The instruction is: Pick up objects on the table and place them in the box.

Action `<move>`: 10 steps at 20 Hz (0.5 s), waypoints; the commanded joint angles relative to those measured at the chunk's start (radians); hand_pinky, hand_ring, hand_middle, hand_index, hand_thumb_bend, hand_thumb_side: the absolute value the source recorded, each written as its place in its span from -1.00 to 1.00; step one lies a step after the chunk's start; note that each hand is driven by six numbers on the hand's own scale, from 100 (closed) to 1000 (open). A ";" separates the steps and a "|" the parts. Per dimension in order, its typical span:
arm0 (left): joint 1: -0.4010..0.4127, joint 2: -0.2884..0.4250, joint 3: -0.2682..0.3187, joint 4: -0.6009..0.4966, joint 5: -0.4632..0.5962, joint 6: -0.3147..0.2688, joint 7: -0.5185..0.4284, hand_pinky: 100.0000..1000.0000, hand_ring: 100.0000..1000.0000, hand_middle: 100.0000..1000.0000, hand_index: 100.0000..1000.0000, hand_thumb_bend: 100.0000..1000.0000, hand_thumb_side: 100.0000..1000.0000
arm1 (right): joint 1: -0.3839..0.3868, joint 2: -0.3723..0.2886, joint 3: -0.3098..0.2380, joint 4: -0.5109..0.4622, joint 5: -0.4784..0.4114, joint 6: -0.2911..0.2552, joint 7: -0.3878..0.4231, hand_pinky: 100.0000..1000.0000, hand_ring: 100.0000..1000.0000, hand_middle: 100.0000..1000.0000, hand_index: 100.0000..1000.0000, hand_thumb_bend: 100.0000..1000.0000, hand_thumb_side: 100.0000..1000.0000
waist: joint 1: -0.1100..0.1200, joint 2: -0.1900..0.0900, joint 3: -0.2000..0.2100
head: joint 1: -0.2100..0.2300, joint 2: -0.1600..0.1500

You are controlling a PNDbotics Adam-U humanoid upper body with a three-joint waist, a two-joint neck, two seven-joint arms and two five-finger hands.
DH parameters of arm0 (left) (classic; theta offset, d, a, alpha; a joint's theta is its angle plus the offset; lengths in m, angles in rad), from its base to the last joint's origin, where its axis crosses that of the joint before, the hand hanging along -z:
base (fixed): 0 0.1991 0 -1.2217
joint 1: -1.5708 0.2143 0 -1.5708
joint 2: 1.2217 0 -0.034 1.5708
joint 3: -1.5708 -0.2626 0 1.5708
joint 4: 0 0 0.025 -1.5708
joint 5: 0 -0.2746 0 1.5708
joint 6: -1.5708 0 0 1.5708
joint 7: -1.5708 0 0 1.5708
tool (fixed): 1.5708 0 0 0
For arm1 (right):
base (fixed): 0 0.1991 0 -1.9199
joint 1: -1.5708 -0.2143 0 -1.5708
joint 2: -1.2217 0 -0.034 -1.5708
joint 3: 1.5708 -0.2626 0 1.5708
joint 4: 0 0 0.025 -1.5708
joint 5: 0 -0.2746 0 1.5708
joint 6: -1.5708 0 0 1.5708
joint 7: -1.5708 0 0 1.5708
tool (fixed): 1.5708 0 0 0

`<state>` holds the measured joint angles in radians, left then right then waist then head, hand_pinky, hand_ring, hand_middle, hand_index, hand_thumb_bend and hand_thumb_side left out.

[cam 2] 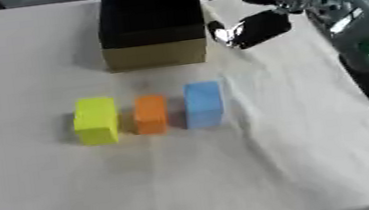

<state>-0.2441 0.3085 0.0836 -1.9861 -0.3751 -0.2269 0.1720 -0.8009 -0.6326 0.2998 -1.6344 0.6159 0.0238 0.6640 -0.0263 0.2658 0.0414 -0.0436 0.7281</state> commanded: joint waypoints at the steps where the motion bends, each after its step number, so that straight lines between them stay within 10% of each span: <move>1: -0.005 0.018 0.000 -0.014 -0.003 -0.001 -0.003 0.35 0.06 0.17 0.53 -0.87 0.86 | -0.020 -0.036 0.003 0.001 0.019 -0.001 0.026 0.87 0.89 0.76 0.94 -1.00 0.09 | 0.001 -0.020 -0.001 | 0.001 0.000; 10: -0.004 0.018 0.001 -0.014 -0.004 -0.001 -0.005 0.35 0.06 0.17 0.53 -0.88 0.85 | -0.019 -0.039 0.042 0.014 -0.008 0.010 0.049 0.90 0.90 0.76 0.97 -1.00 -0.22 | -0.001 -0.021 -0.002 | 0.003 0.005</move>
<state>-0.2441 0.3085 0.0836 -1.9861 -0.3751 -0.2265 0.1704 -0.8018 -0.6395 0.3470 -1.6155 0.6172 0.0344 0.7090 -0.0277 0.2649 0.0401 -0.0433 0.7290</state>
